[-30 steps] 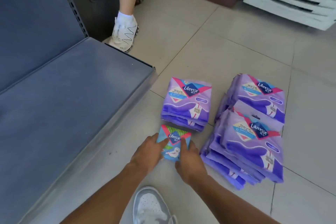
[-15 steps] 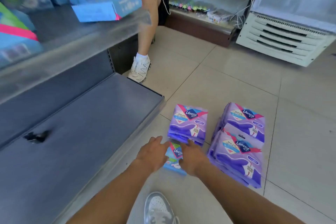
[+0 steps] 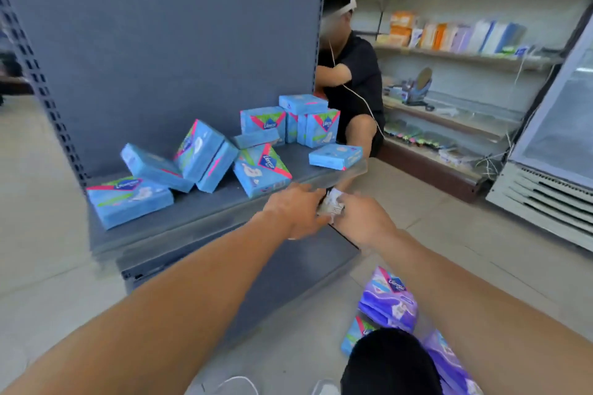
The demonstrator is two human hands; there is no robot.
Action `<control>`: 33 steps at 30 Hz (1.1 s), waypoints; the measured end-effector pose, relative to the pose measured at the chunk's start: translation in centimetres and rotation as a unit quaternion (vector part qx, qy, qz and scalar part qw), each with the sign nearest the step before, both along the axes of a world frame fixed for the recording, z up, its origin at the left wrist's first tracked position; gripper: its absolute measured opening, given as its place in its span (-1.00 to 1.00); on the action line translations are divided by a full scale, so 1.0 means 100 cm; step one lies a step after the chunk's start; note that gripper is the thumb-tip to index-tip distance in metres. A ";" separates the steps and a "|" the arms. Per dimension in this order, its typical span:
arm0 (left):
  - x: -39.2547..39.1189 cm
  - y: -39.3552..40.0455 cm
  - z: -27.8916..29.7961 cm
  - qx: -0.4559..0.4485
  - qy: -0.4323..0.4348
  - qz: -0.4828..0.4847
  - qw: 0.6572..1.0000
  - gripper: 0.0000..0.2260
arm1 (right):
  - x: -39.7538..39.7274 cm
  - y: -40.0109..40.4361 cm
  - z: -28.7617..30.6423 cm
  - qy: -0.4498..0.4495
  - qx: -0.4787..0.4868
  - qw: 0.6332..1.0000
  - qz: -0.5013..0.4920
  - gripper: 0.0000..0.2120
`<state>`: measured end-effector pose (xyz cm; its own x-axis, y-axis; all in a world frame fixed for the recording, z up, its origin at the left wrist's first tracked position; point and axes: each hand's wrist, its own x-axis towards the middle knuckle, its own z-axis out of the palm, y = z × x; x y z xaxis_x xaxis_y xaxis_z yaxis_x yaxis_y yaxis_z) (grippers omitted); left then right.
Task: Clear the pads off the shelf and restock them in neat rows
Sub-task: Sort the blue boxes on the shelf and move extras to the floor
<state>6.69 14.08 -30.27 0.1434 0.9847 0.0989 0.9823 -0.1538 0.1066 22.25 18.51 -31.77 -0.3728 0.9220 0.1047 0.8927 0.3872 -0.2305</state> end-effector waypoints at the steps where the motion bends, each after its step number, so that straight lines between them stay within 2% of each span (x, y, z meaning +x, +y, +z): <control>1: -0.011 -0.006 0.013 0.012 0.001 0.008 1.000 -0.46 | -0.012 -0.004 0.013 0.009 0.007 1.000 0.010 -0.68; 5: -0.070 -0.035 0.054 0.047 0.018 0.059 0.997 -0.47 | -0.069 -0.020 0.046 0.032 0.016 0.997 0.063 -0.72; 9: -0.139 -0.066 0.072 0.075 0.031 0.137 0.987 -0.54 | -0.128 -0.037 0.064 0.077 0.014 0.991 0.105 -0.67; 13: -0.206 -0.102 0.073 0.080 0.037 0.215 0.972 -0.49 | -0.185 -0.053 0.060 0.092 -0.007 0.982 0.164 -0.80; 17: -0.256 -0.124 0.057 0.047 0.042 0.277 0.959 -0.38 | -0.230 -0.065 0.048 0.090 -0.015 0.976 0.199 -0.67; 21: -0.279 -0.134 0.041 0.003 0.029 0.313 0.949 -0.22 | -0.265 -0.061 0.042 0.085 -0.001 0.970 0.227 -0.72; 25: -0.296 -0.127 0.023 -0.060 0.001 0.337 0.940 -0.05 | -0.289 -0.052 0.034 0.072 0.013 0.969 0.235 -0.66; 33: -0.315 -0.111 0.005 -0.093 -0.045 0.327 0.939 -0.07 | -0.323 -0.043 0.034 0.047 0.076 0.960 0.267 -0.47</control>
<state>-24.78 2.96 -29.82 -0.4987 0.8608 -0.1012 0.8461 0.5089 0.1586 -10.06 14.17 -28.35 -0.7697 0.5744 0.2784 0.5367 0.8185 -0.2050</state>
